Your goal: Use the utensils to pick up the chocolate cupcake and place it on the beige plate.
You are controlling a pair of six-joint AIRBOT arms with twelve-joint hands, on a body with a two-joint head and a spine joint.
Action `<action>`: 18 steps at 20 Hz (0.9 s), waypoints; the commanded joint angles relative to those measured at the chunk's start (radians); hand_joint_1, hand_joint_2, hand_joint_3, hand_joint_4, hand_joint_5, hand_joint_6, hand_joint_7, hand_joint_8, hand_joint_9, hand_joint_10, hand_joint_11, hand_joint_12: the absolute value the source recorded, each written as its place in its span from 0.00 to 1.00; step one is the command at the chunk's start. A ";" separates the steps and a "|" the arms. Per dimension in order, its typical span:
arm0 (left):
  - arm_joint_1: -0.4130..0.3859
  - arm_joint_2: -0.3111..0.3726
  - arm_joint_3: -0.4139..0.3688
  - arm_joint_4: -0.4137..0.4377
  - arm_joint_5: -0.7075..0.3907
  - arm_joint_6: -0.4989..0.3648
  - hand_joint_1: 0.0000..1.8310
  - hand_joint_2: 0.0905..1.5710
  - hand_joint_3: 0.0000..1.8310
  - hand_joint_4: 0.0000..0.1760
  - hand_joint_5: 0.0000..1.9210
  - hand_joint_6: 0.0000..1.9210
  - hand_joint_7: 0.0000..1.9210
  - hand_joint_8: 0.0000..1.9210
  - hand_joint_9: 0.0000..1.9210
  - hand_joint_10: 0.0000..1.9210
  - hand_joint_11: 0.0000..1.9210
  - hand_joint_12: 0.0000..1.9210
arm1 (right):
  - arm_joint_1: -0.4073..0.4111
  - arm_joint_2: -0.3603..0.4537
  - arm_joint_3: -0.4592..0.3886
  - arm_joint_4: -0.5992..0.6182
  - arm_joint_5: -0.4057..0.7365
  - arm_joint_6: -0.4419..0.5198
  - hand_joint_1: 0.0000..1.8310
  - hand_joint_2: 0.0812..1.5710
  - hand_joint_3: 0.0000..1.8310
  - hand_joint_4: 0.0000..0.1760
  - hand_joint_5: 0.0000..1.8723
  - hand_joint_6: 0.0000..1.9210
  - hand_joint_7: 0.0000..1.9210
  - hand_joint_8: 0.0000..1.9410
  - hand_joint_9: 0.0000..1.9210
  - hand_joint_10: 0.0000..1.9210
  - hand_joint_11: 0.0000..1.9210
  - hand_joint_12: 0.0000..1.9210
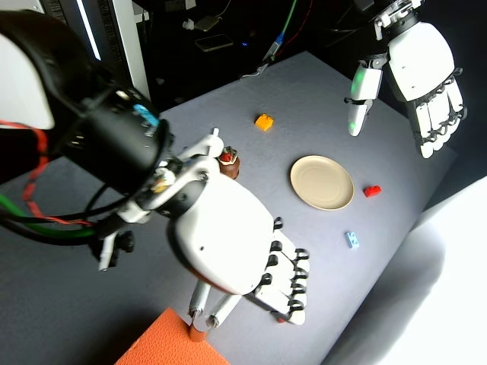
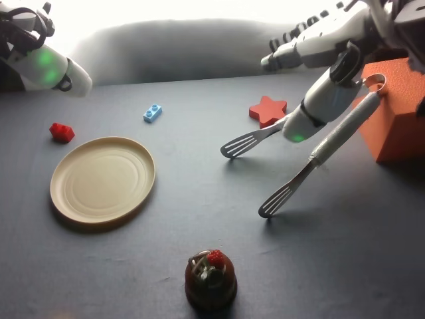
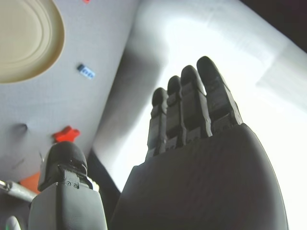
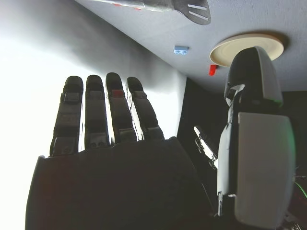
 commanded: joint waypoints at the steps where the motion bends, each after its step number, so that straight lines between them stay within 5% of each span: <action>1: -0.005 0.005 0.005 0.069 -0.031 0.006 0.10 0.66 0.00 0.00 0.10 0.00 0.12 0.00 0.12 0.00 0.00 0.28 | 0.002 0.005 0.005 -0.018 0.061 -0.004 0.29 0.57 0.00 0.00 0.00 0.00 0.00 0.00 0.00 0.00 0.00 0.00; 9: -0.007 0.004 0.003 0.070 -0.032 0.007 0.11 0.65 0.00 0.00 0.11 0.00 0.12 0.00 0.12 0.00 0.00 0.27 | -0.031 -0.053 0.095 0.109 0.040 -0.019 0.27 0.57 0.00 0.00 0.00 0.00 0.00 0.00 0.00 0.00 0.00 0.00; 18: -0.010 0.004 -0.004 0.071 -0.033 0.010 0.10 0.66 0.00 0.00 0.10 0.00 0.11 0.00 0.10 0.00 0.00 0.22 | -0.060 -0.085 0.164 0.109 0.057 -0.024 0.28 0.57 0.00 0.00 0.00 0.00 0.00 0.00 0.00 0.00 0.00 0.00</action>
